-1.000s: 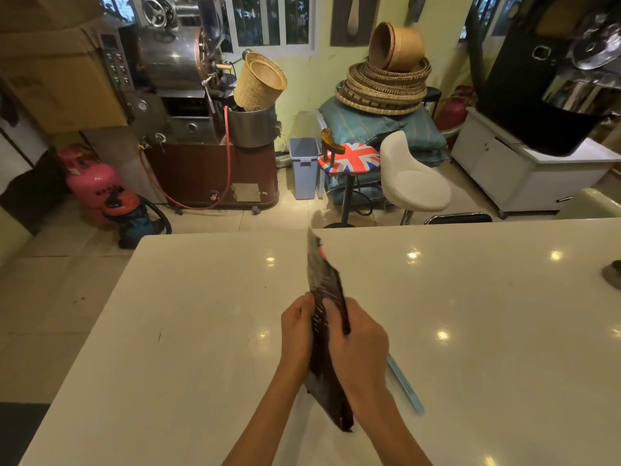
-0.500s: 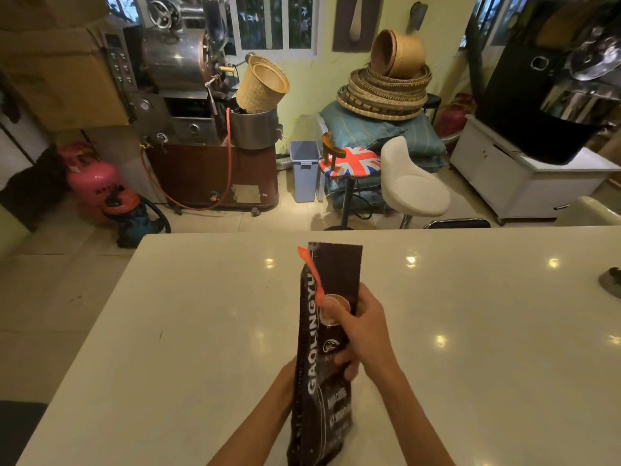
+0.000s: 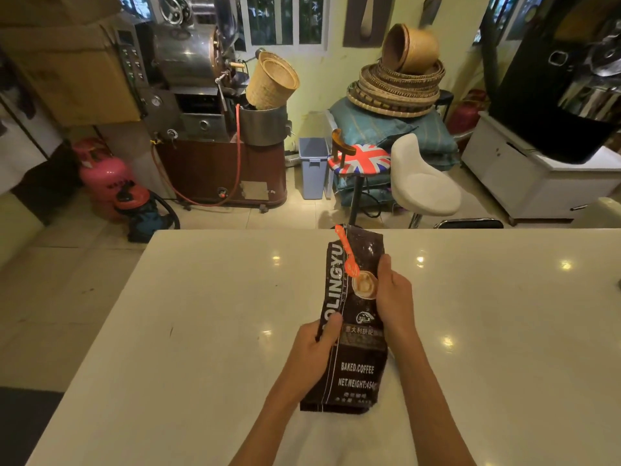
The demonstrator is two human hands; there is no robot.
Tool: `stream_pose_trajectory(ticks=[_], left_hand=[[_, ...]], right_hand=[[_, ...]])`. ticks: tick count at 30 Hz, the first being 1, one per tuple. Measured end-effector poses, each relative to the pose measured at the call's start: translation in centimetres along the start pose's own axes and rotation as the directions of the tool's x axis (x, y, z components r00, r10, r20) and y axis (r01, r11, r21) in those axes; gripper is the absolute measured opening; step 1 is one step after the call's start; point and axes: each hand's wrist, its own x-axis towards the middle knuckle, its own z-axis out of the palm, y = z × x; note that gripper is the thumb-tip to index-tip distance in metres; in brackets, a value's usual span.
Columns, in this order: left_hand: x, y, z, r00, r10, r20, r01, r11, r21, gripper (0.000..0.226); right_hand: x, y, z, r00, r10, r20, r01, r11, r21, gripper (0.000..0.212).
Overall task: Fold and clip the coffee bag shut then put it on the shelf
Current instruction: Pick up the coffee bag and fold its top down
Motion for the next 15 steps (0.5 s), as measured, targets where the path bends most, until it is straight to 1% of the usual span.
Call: stream_pose_trajectory(ticks=[1,2,3,5,6,7,8,9,10,12,13,14,15], left_hand=[[0.3,0.4,-0.5,1.000,-0.007,0.002,0.007,1.000,-0.006,0.032],[0.7,0.7,-1.1,1.000,-0.002,-0.001,0.002,1.000,-0.006,0.032],[1.1,0.9,-1.4,1.000,0.019,-0.006,-0.019,1.000,0.002,0.031],[1.8,1.4,-1.6,0.996,0.085,-0.042,-0.086,0.996,-0.028,0.027],[2.0,1.6,-1.4,0.989,0.110,-0.101,-0.114,0.993,-0.037,0.025],[2.3,1.8,-1.0,0.977,0.115,-0.182,-0.125,0.991,-0.048,0.025],[2.5,2.0,-0.5,0.956,0.112,-0.269,-0.131,0.990,-0.054,0.030],[2.8,2.0,-0.1,0.935,0.110,-0.336,-0.136,0.989,-0.055,0.036],[3.0,2.1,0.2,0.918,0.114,-0.379,-0.145,0.988,-0.053,0.042],[3.4,2.2,0.4,0.896,0.126,-0.427,-0.144,0.990,-0.010,0.049],[3.7,2.2,0.4,0.878,0.136,-0.460,-0.142,0.990,0.021,0.050],[4.0,2.1,0.3,0.853,0.147,-0.500,-0.148,0.988,0.039,0.050],[4.2,2.0,0.2,0.824,0.151,-0.546,-0.156,0.987,0.038,0.050]], right_hand=[[0.0,-0.2,0.1,0.992,0.097,0.084,-0.105,0.990,0.096,0.052],[-0.2,-0.2,0.2,0.984,0.105,0.143,-0.123,0.985,0.124,0.050],[-0.7,0.1,0.4,0.986,0.037,0.164,-0.056,0.992,0.111,0.044],[-1.9,0.9,0.9,0.975,-0.193,0.107,0.196,0.980,-0.017,0.030],[-2.4,1.3,1.2,0.955,-0.284,0.079,0.291,0.953,-0.084,0.028],[-2.9,1.7,1.5,0.938,-0.343,0.053,0.347,0.928,-0.136,0.026],[-3.1,1.9,1.9,0.933,-0.359,0.019,0.357,0.920,-0.163,0.023],[-3.2,1.9,2.1,0.936,-0.353,-0.016,0.347,0.926,-0.147,0.019],[-3.0,1.6,2.3,0.947,-0.318,-0.053,0.311,0.945,-0.103,0.017],[-2.9,1.6,2.5,0.971,-0.219,-0.095,0.221,0.975,0.019,0.022],[-2.9,1.8,2.4,0.978,-0.194,-0.073,0.198,0.979,0.056,0.023],[-3.2,2.0,2.3,0.979,-0.200,-0.032,0.202,0.978,0.049,0.023],[-3.5,2.3,2.3,0.973,-0.230,0.029,0.231,0.973,-0.008,0.030]])
